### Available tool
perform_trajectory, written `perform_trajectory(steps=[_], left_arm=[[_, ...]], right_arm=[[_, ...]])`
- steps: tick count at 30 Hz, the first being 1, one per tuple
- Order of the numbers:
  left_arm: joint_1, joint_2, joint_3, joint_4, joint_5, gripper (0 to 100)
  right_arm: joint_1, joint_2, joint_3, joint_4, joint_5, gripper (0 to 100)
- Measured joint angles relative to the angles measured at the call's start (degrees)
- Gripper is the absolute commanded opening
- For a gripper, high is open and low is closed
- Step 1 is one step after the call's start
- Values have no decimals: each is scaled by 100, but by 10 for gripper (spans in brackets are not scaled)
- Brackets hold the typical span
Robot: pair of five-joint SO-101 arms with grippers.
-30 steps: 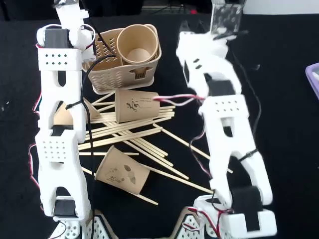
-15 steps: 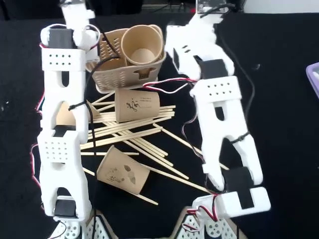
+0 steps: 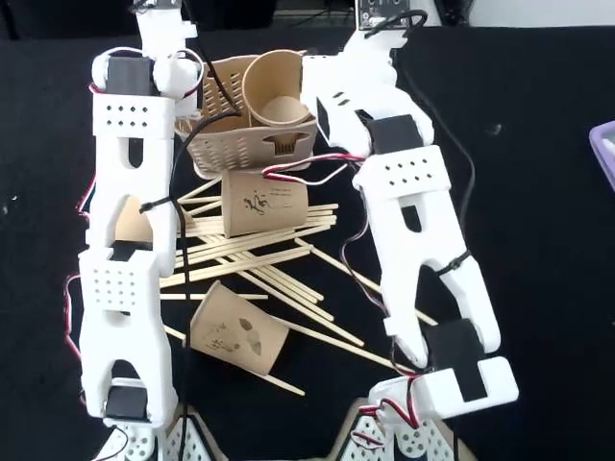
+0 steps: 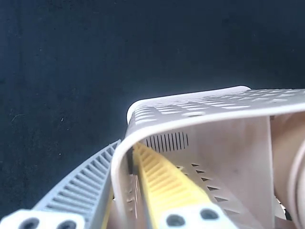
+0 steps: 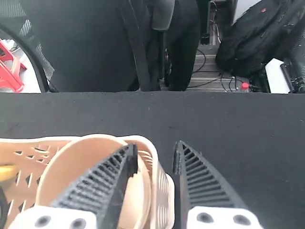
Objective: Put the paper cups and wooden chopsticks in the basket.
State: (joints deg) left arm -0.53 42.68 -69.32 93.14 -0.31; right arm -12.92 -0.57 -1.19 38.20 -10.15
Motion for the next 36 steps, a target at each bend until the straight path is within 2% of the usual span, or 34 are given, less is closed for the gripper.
perform_trajectory(steps=[5,10,14,27,36], left_arm=[[9,0,0,0,0,30],[79,0,0,0,0,30],[149,0,0,0,0,30],[176,0,-9,158,0,30],[237,0,-158,589,9,30]], right_arm=[[-18,26,369,-70,0,138],[-18,53,1020,-633,0,130],[-18,53,1275,-949,0,6],[114,-44,1459,-976,-9,11],[114,-1618,2673,-519,-18,11]])
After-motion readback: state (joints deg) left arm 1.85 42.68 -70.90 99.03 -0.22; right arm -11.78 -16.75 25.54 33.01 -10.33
